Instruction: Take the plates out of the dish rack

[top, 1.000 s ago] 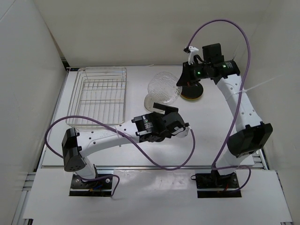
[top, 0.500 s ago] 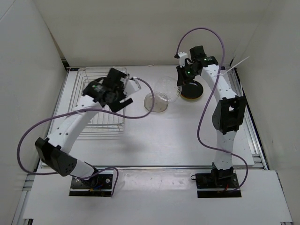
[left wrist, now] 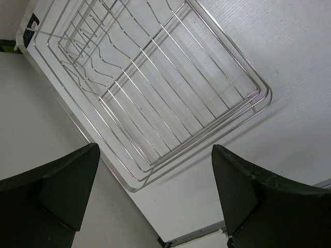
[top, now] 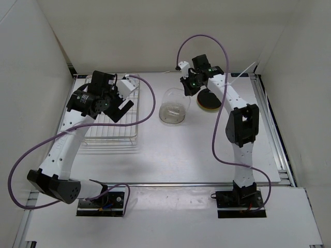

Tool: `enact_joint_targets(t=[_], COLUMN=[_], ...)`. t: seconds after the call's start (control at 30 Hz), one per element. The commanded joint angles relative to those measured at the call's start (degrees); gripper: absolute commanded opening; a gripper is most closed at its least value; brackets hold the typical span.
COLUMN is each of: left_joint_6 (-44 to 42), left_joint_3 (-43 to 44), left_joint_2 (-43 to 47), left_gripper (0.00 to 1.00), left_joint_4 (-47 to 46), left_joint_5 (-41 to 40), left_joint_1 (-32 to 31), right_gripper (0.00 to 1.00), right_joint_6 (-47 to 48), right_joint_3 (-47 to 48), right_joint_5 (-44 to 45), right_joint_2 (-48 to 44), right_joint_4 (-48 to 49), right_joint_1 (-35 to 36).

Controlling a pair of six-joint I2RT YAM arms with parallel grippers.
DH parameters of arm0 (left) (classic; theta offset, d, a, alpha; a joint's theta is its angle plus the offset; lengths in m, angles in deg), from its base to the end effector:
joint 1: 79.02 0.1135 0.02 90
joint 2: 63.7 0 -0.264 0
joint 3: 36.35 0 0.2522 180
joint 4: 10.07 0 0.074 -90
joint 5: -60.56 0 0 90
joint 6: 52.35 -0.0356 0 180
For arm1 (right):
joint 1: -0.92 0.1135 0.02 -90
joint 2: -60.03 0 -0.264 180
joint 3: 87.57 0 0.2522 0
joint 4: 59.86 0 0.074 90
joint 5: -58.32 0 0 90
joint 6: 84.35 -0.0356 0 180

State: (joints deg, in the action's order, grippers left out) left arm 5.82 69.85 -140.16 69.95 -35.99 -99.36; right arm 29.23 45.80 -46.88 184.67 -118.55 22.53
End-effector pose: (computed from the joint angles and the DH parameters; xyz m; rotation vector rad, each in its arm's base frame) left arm 0.2331 -0.0821 0.4111 1.0332 2.2258 0.2284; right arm 0.4512 0.1888 0.2860 -1.0394 2.1912 0.3080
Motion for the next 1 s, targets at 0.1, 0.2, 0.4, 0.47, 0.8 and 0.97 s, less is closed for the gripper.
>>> enact_joint_targets(t=[0.1, 0.2, 0.4, 0.47, 0.8, 0.97], left_joint_6=[0.9, 0.9, 0.9, 0.9, 0.9, 0.9], left_joint_3=[-0.2, -0.8, -1.4, -1.4, -1.9, -1.9], left_joint_2=[2.0, 2.6, 2.6, 2.6, 2.6, 2.6], left_gripper=[1.00, 1.00, 1.00, 1.00, 1.00, 1.00], left_joint_4=[1.0, 1.0, 1.0, 1.0, 1.0, 1.0], left_joint_5=[2.2, 2.2, 2.7, 2.7, 2.7, 2.7], left_joint_1=[0.8, 0.8, 0.8, 0.8, 0.8, 0.8], right_gripper=[0.00, 0.00, 0.00, 0.00, 0.00, 0.00], right_joint_6=[0.9, 1.9, 3.7, 3.7, 7.2, 7.7], right_joint_3=[1.9, 1.9, 1.9, 1.9, 1.9, 1.9], right_joint_5=[2.9, 4.0, 5.9, 5.9, 7.0, 7.0], right_joint_2=[2.5, 3.1, 4.6, 4.6, 5.9, 5.9], right_joint_4=[5.5, 5.5, 6.7, 6.7, 5.5, 4.9], right_joint_1=[2.4, 3.5, 4.1, 4.1, 4.6, 5.1])
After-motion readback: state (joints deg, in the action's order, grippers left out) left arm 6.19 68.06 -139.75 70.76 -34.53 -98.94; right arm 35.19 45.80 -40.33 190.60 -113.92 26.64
